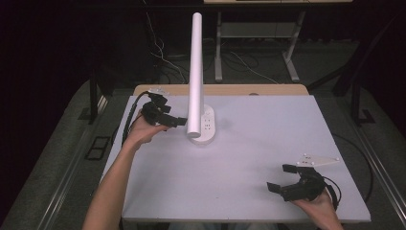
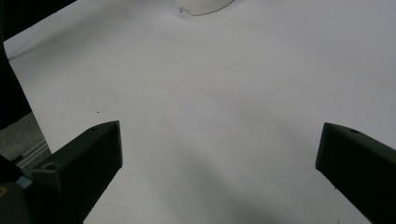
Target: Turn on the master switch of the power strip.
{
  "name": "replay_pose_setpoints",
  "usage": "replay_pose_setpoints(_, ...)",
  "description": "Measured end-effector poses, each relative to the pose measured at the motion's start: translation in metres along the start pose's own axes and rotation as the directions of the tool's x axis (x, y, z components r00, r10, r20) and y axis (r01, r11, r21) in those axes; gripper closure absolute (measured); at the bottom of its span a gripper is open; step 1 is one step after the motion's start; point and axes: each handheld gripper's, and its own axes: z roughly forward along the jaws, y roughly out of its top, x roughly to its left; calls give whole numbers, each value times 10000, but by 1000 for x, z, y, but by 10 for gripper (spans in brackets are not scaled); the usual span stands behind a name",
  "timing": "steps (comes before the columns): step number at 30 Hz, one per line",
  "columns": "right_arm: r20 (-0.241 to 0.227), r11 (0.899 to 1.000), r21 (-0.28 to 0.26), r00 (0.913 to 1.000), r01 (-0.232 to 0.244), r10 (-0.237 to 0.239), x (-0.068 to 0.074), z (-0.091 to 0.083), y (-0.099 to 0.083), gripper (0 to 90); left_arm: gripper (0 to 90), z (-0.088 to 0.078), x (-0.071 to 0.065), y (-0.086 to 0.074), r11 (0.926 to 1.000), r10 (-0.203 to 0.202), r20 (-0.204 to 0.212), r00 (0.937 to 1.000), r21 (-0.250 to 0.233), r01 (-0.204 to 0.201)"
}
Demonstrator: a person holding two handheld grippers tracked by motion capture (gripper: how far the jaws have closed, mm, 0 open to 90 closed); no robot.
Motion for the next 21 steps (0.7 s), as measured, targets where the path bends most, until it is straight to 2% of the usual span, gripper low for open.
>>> replay_pose_setpoints(3,-6,10000,-4,10000,-13,13,-1,0,0,1,79,4,3,1,9997,-251,53,9997,-83,251)
replay_pose_setpoints(5,-8,10000,-6,10000,-14,14,-1,0,0,1,90,7,7,2,9998,-164,-26,9999,-79,164)
replay_pose_setpoints(8,-16,10000,-5,10000,-3,3,-1,0,0,1,94,11,11,4,9997,-249,-50,9997,57,249)
replay_pose_setpoints(13,-1,10000,27,10000,76,-76,-1,1,0,1,133,17,17,8,9996,-280,-90,9996,26,280)
replay_pose_setpoints(18,-6,10000,10,10000,61,-61,-1,0,0,1,151,22,22,14,9986,-520,16,9986,36,520)
replay_pose_setpoints(21,-4,10000,9,10000,65,-65,-1,0,-1,1,192,25,24,15,9969,-780,41,9969,17,780)
